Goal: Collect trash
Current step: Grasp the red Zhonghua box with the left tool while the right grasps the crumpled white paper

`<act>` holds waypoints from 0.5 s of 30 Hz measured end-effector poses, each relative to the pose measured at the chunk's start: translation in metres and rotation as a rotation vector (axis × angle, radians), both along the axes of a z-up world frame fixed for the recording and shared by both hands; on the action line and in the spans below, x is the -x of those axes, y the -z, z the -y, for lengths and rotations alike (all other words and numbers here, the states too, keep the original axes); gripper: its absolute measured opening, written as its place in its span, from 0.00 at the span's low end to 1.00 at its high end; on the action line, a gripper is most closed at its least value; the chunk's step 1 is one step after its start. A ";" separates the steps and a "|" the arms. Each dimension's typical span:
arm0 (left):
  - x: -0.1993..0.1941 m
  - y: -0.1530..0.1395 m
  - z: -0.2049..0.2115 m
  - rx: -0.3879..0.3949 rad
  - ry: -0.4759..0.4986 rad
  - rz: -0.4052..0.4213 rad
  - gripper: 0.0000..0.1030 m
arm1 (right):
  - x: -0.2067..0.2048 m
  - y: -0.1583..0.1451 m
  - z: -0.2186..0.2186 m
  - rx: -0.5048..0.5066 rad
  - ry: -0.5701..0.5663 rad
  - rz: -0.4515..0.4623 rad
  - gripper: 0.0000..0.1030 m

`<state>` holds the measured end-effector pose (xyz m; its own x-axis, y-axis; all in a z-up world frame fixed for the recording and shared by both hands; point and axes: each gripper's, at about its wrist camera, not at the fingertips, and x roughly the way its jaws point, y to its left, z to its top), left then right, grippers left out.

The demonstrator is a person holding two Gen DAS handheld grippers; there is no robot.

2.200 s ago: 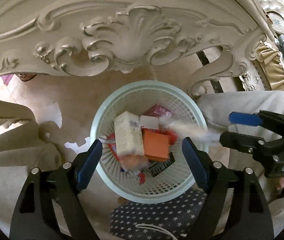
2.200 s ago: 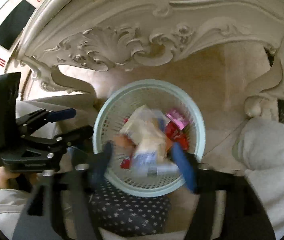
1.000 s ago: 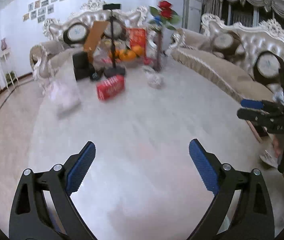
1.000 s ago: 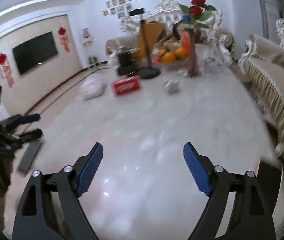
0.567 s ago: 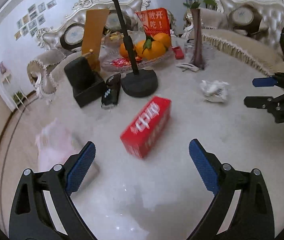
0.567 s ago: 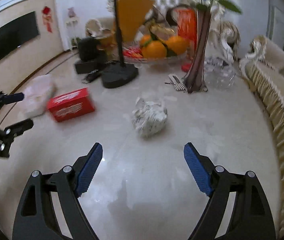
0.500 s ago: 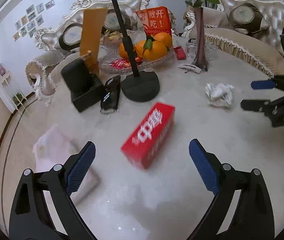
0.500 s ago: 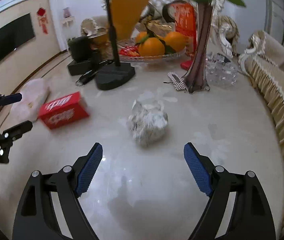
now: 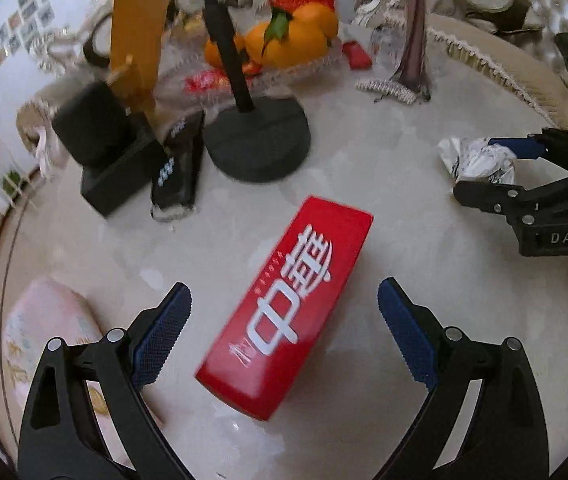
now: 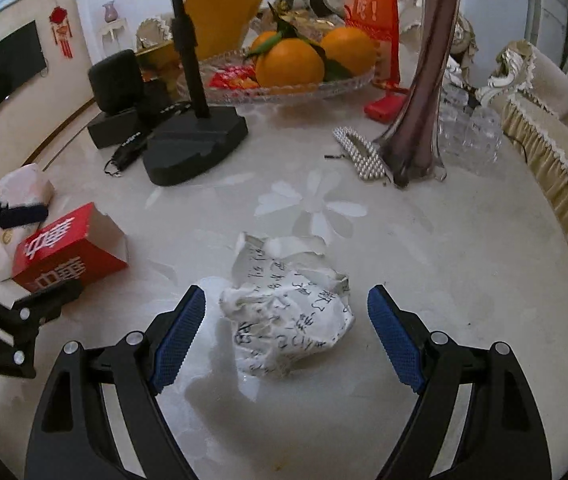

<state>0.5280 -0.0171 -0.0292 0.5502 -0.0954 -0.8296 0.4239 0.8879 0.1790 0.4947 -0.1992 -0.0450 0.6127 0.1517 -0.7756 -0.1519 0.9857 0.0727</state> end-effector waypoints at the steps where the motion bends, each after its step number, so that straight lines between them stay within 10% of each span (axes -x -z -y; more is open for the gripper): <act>1: -0.001 0.002 0.000 -0.011 -0.016 -0.010 0.74 | -0.002 0.002 0.001 -0.012 0.003 -0.010 0.75; 4: -0.007 0.010 -0.004 0.028 -0.067 -0.082 0.40 | 0.002 0.000 0.000 0.012 0.022 0.017 0.46; 15: 0.053 -0.036 -0.021 0.207 -0.111 -0.002 0.37 | 0.069 -0.052 0.028 -0.193 0.014 0.097 0.42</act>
